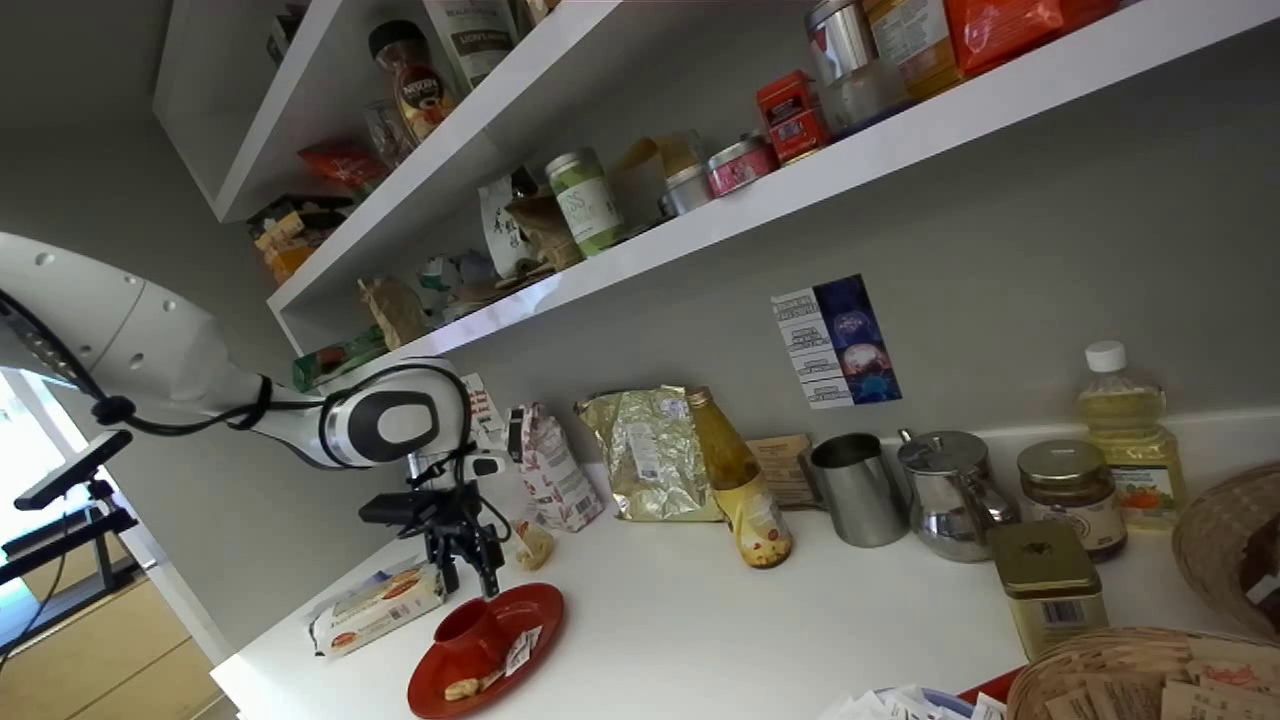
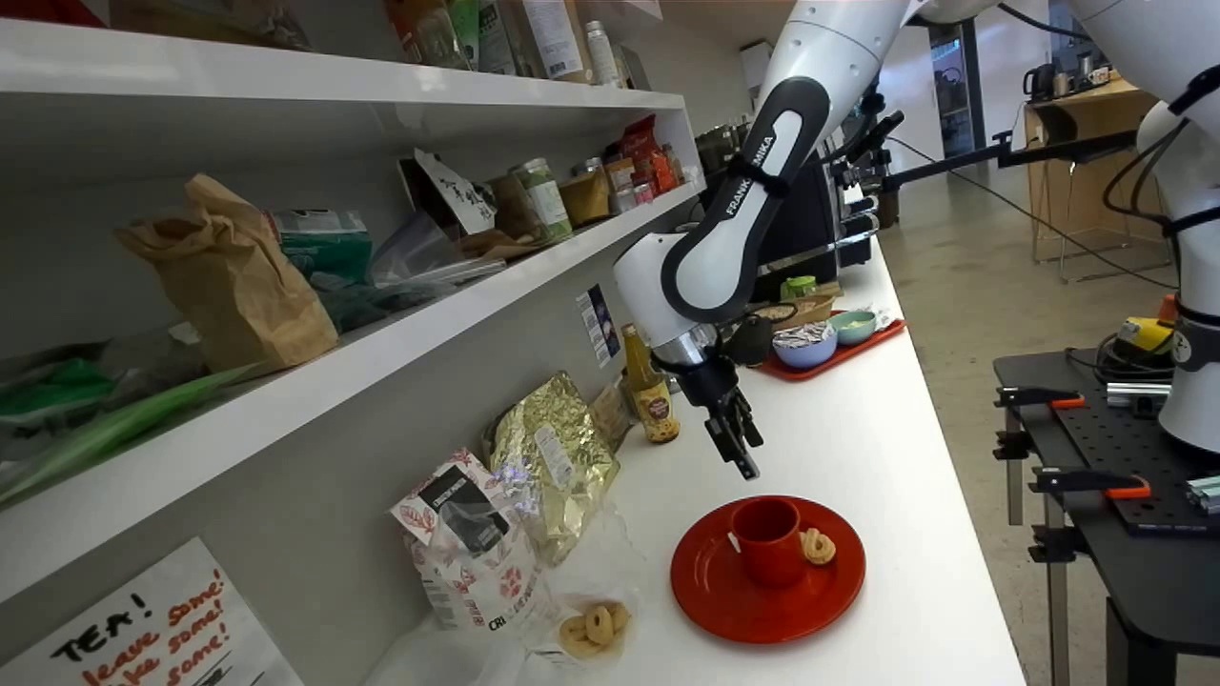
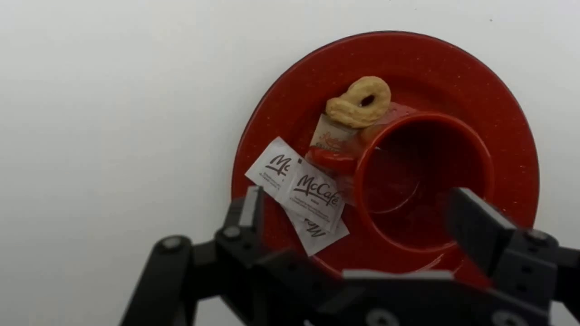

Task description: Remove the cup from the plate

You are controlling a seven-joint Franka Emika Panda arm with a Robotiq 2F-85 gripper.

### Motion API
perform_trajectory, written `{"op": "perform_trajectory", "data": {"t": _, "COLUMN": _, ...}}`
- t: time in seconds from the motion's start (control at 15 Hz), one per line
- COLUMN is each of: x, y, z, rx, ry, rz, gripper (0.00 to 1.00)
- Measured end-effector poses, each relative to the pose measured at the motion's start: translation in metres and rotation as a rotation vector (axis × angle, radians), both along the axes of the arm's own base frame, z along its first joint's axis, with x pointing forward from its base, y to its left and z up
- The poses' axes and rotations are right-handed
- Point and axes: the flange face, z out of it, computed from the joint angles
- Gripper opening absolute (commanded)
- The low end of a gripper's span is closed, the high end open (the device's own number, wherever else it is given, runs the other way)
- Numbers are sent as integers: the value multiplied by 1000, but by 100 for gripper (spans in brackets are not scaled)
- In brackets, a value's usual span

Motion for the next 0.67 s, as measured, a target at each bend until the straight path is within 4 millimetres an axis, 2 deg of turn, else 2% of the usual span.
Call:
{"op": "perform_trajectory", "data": {"t": 0.33, "x": 11, "y": -7, "z": -26, "rx": -25, "ry": 19, "rz": -5, "gripper": 100}}
{"op": "perform_trajectory", "data": {"t": 0.67, "x": 22, "y": -9, "z": -33, "rx": -26, "ry": 16, "rz": -12, "gripper": 100}}
